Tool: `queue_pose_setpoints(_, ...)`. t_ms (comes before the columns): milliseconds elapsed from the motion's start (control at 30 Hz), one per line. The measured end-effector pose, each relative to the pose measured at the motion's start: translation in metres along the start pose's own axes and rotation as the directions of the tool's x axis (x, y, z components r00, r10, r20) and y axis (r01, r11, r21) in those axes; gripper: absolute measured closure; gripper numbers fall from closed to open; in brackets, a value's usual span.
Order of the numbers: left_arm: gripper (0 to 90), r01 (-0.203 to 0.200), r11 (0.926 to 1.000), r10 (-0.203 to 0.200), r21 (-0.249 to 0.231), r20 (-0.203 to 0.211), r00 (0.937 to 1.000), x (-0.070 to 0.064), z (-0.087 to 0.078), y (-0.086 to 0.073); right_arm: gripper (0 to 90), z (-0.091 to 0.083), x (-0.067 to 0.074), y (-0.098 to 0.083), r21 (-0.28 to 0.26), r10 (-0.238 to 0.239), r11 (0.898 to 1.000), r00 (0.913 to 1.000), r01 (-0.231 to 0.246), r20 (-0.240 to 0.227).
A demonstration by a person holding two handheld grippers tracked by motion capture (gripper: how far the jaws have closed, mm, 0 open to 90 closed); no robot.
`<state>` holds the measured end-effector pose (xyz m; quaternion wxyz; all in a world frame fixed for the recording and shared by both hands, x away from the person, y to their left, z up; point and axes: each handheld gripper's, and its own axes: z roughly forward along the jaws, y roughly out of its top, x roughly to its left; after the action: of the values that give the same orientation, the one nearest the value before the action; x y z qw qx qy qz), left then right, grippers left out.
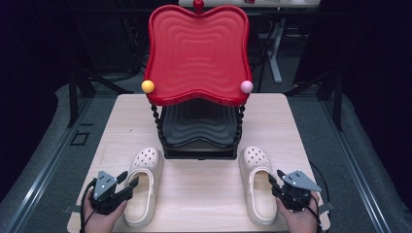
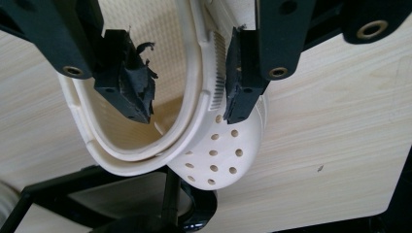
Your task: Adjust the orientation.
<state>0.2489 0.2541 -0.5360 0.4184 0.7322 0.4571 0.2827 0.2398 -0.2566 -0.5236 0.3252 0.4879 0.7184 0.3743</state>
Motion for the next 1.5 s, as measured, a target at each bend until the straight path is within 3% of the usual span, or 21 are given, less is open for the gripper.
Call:
queue_pose_setpoints(100,55.3,-0.019,0.9996,0.019,0.02,-0.021,0.9996,-0.001,0.003,0.001,63.4,0.003,0.002,0.002,0.015,-0.018,1.0,0.9998,0.018,0.008)
queue_pose_setpoints(300,61.2,0.008,0.9991,-0.007,0.041,-0.029,0.9996,0.002,0.005,0.0,68.2,0.008,0.007,0.003,0.043,-0.075,0.996,0.9971,0.075,0.015)
queue_pose_setpoints(700,67.0,-0.032,0.9978,0.036,0.057,-0.068,0.9971,0.0,0.012,0.002,73.3,0.015,0.01,0.005,0.059,-0.174,0.984,0.9835,0.171,0.049)
queue_pose_setpoints(933,72.5,-0.055,0.9957,0.062,0.075,-0.09,0.9941,-0.001,0.012,0.004,74.9,0.012,0.012,0.008,0.09,-0.165,0.983,0.9852,0.16,0.047)
queue_pose_setpoints(1133,73.9,-0.035,0.9963,0.042,0.079,-0.09,0.9951,0.002,0.01,0.004,75.0,0.008,0.017,0.009,0.11,-0.142,0.984,0.9893,0.137,0.035)
queue_pose_setpoints(1500,74.8,0.005,0.997,0.002,0.078,-0.082,0.9967,0.005,0.0,0.006,76.2,-0.004,0.023,0.012,0.092,-0.084,0.992,0.9962,0.081,0.024)
